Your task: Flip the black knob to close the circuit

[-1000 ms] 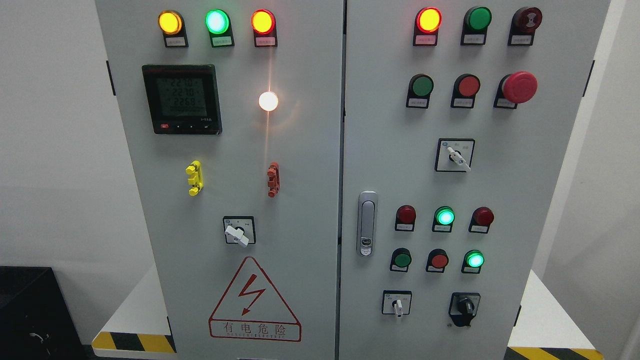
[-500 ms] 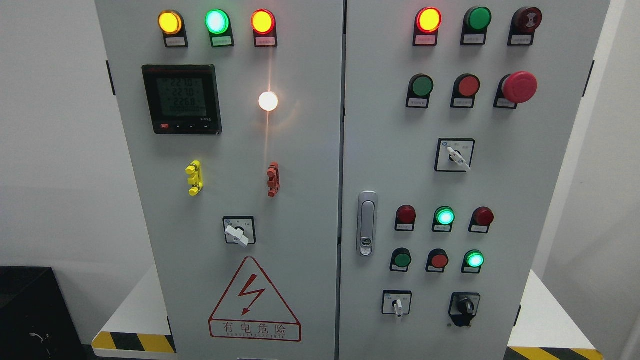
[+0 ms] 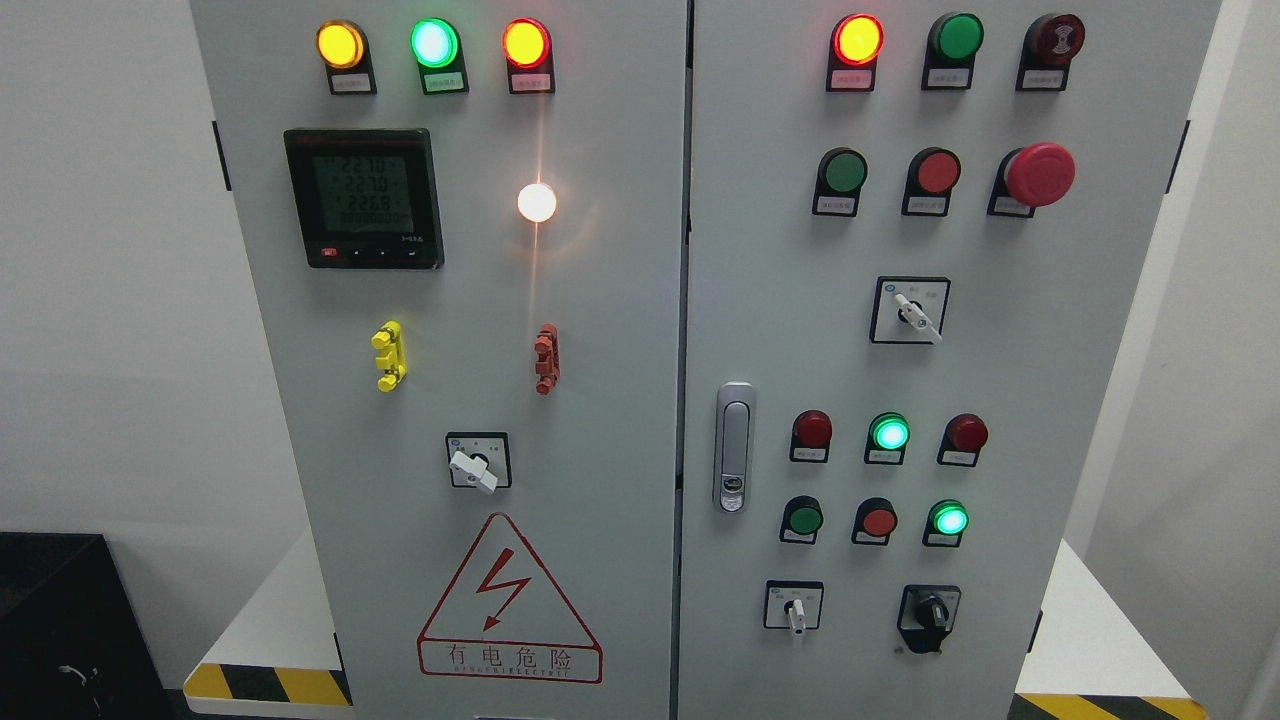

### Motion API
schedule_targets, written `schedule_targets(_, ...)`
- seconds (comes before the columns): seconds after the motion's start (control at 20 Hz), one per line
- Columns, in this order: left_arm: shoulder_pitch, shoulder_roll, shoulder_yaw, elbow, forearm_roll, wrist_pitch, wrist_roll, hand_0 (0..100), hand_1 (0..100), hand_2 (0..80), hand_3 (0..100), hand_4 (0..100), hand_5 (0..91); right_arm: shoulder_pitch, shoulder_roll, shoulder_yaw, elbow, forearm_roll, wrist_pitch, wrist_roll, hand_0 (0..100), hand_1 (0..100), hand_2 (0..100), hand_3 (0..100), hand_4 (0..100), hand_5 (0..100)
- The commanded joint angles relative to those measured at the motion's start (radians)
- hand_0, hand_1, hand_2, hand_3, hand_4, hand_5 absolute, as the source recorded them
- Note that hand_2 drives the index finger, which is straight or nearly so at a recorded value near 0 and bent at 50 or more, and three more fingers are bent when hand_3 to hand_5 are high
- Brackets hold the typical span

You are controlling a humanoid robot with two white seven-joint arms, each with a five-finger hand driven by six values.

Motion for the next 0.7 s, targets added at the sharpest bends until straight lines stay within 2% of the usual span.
schedule_targets(0.0, 0.021, 0.000, 0.000, -0.031, -0.001, 0.001, -0.001, 12, 56, 0.0, 0, 0, 0.0, 0.031, -0.005, -0.011, -0.225, 0.152, -0.002, -0.053, 0, 11, 12, 24, 17, 0)
schedule_targets(0.15, 0.023, 0.000, 0.000, -0.031, 0.000, 0.001, -0.001, 12, 56, 0.0, 0, 0, 0.0, 0.044, 0.003, -0.052, -0.312, 0.270, -0.002, -0.083, 0, 12, 14, 28, 23, 5)
schedule_targets(0.25, 0.023, 0.000, 0.000, -0.031, -0.001, 0.001, -0.001, 12, 56, 0.0, 0, 0, 0.0, 0.048, 0.006, -0.105, -0.384, 0.386, 0.001, -0.092, 0, 12, 16, 33, 30, 14)
schedule_targets(0.3, 0.023, 0.000, 0.000, -0.031, 0.000, 0.001, -0.001, 12, 56, 0.0, 0, 0, 0.0, 0.054, 0.006, -0.132, -0.419, 0.448, 0.001, -0.104, 0, 12, 17, 35, 32, 16)
schedule_targets(0.4, 0.023, 0.000, 0.000, -0.031, -0.001, 0.001, -0.001, 12, 56, 0.0, 0, 0, 0.0, 0.059, 0.006, -0.164, -0.476, 0.544, 0.000, -0.129, 0, 13, 21, 43, 40, 27)
schedule_targets(0.55, 0.023, 0.000, 0.000, -0.031, -0.001, 0.001, -0.001, 12, 56, 0.0, 0, 0, 0.0, 0.073, 0.006, -0.169, -0.561, 0.618, 0.000, -0.156, 0, 14, 29, 54, 49, 40)
schedule_targets(0.6, 0.023, 0.000, 0.000, -0.031, -0.001, 0.001, -0.001, 12, 56, 0.0, 0, 0, 0.0, 0.076, 0.006, -0.167, -0.582, 0.637, 0.000, -0.166, 0, 14, 30, 54, 50, 40)
schedule_targets(0.65, 0.023, 0.000, 0.000, -0.029, 0.000, 0.001, -0.001, 12, 56, 0.0, 0, 0, 0.0, 0.076, 0.006, -0.169, -0.604, 0.660, 0.000, -0.173, 0, 14, 32, 57, 53, 44)
